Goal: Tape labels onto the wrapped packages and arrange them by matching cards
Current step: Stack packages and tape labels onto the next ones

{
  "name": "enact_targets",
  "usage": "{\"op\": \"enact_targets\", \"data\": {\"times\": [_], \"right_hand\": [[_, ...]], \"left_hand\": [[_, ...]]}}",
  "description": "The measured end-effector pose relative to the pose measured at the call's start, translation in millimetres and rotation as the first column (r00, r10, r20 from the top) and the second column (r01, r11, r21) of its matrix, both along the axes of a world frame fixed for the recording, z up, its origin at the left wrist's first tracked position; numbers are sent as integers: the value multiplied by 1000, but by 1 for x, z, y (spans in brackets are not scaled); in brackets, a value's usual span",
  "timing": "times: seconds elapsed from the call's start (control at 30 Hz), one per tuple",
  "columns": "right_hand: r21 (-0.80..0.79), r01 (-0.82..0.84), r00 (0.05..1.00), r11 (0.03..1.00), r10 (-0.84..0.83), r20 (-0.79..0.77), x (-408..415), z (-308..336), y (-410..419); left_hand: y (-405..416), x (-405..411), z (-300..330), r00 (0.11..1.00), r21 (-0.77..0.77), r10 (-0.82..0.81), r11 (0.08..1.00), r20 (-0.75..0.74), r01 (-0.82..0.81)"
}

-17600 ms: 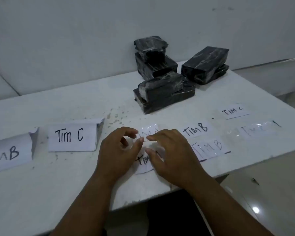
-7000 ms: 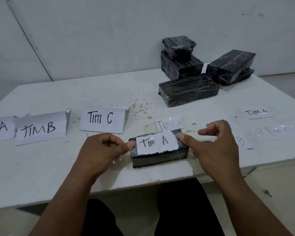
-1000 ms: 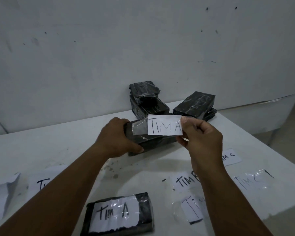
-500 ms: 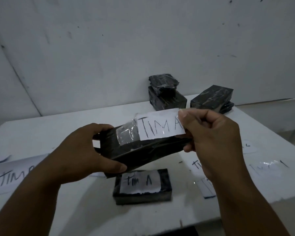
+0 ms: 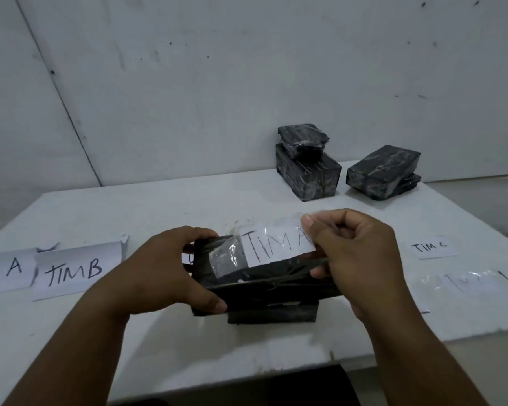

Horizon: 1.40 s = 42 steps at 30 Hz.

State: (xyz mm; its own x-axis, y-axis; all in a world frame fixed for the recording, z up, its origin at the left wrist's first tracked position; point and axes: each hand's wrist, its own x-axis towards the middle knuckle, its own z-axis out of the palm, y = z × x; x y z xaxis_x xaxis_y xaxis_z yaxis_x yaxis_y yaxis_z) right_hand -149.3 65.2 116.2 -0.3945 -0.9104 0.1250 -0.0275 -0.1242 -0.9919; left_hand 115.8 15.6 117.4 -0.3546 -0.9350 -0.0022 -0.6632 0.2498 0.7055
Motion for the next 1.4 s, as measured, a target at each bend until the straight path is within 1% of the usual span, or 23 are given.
{"op": "enact_targets", "data": {"times": [0.23,0.33,0.43,0.5,0.57,0.6,0.67,0.73,0.8,0.83,0.9,1.0,1.07,1.23,1.4], "right_hand": [[-2,9,999,1000,-9,-46,0,-4,1],[12,23,998,1000,-22,-58,-2,-9,-1],[29,36,997,999,-34,-64,-1,-14,-2],[40,42,996,998,-38,-84,-1,-16,-2],[38,49,994,998,-45,-99,0,-18,-2],[35,50,994,998,-47,-101,-1,-19,-1],[26,48,995,999,-45,-93,-1,-20,-2],[18,48,996,999,-47,-81,0,-21,-3],[6,51,997,999,-50,-57,-1,-22,-3],[0,50,998,999,-50,-45,-1,-22,-3],[-7,42,999,999,-42,-34,-2,-22,-3],[-12,29,1000,1000,-29,-5,-2,-21,-2],[-14,26,1000,1000,-26,-12,-4,-20,-1],[-15,61,989,998,-62,-134,-9,-22,2],[-8,141,929,990,-135,-344,-12,-25,4]], "left_hand": [[2,-1,-6,999,28,-37,999,-22,38],[0,-1,-10,998,15,-55,998,-15,55],[0,0,-14,999,72,-33,997,-23,34],[2,1,-14,999,99,-32,995,3,31],[7,3,-11,997,84,-52,995,58,47],[9,5,-7,996,63,-59,996,61,55],[9,4,-4,999,-8,-44,999,20,44],[9,-2,-4,996,-79,24,996,-83,-31],[9,-13,-6,979,-94,81,991,-186,-100],[11,-17,-7,976,-95,100,988,-194,-120],[13,-25,-10,978,-102,132,983,-164,-150],[12,-30,-18,982,-124,141,980,-125,-156],[12,-32,-22,976,-95,155,981,-155,-171],[13,-39,-21,937,-76,238,961,-258,-265],[10,-40,-25,895,-84,317,930,-313,-359]]}}
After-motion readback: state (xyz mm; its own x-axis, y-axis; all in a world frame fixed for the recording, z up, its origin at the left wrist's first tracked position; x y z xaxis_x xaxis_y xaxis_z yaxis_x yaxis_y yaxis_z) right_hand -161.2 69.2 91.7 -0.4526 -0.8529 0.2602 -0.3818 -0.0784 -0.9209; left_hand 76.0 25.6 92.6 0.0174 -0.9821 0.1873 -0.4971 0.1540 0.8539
